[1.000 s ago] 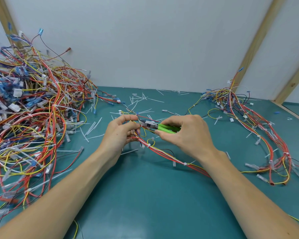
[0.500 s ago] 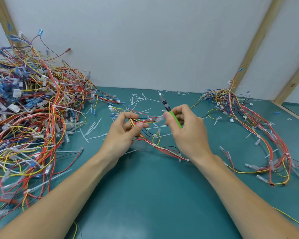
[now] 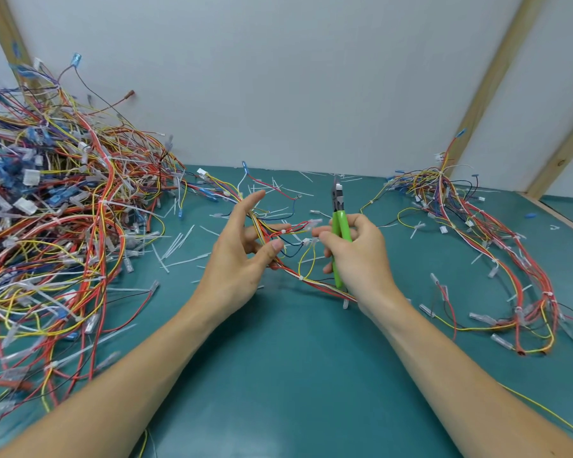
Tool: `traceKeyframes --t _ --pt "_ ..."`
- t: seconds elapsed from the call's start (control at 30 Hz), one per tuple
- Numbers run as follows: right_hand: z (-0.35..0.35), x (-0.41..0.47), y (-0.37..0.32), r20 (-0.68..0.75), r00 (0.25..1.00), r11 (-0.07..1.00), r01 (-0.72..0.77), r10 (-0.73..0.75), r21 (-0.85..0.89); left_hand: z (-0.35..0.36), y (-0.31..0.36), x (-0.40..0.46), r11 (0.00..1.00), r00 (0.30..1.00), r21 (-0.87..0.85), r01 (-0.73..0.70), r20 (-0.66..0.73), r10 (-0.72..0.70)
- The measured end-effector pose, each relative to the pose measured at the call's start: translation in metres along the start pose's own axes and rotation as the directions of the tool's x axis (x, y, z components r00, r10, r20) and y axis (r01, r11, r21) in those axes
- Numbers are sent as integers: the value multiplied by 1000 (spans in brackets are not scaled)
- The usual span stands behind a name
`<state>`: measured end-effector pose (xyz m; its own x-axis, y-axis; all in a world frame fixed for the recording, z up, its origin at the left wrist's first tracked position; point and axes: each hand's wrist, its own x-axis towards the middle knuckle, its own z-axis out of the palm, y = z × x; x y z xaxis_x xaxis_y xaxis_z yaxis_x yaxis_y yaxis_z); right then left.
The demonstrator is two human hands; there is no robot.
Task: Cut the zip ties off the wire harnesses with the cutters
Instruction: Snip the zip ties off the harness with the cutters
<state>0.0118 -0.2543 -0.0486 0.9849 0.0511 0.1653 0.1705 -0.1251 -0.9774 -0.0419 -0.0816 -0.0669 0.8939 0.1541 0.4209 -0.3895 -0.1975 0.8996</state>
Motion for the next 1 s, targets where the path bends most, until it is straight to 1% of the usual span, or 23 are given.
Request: traceKeyframes --t 0.07,0.13,0.23,0.3,0.37,0.5,0.6,0.67,0.7,0.73,0.77,0.83,0.9,1.0 --pt "-2 3 2 -35 999 1000 -10 9 -4 -1 1 0 1000 1000 -2 -6 -15 6" --pt "-3 5 2 -30 998 999 -49 48 -7 -2 2 0 1000 999 -14 -12 -31 12" --pt "-4 5 3 42 986 987 -161 160 19 -2 4 1 998 999 -58 4 -50 -7" --pt "-4 5 3 107 964 968 -248 243 27 -3 5 2 994 998 -102 26 -60 -32" --pt "-4 4 2 137 946 954 -298 294 13 -4 6 3 986 996 -157 48 -64 -59" --pt "-6 6 -1 99 949 954 -298 298 -15 -5 7 2 971 993 -224 78 -68 -95" --pt "-8 6 -2 120 949 956 -291 293 -29 -5 8 2 962 990 -253 103 -65 -123" --pt "-6 4 -4 100 963 966 -256 250 44 -5 8 3 957 988 -265 119 -68 -142" --pt "-5 4 -6 55 978 972 -204 199 113 -6 7 3 957 986 -260 127 -71 -150" --pt "-6 3 -8 -10 991 977 -128 132 172 -6 7 3 961 986 -244 129 -72 -151" --pt "-7 4 -11 -81 995 980 -36 53 195 -6 7 3 969 988 -217 122 -70 -140" --pt "-12 4 -16 -170 980 981 131 -107 143 -4 6 0 988 994 -127 86 -51 -94" --pt "-14 0 -19 -157 968 975 210 -197 77 -2 4 -2 999 999 -17 46 -15 -46" --pt "-6 -11 -19 -30 969 969 245 -243 44 1 1 -5 990 999 139 -18 49 11"
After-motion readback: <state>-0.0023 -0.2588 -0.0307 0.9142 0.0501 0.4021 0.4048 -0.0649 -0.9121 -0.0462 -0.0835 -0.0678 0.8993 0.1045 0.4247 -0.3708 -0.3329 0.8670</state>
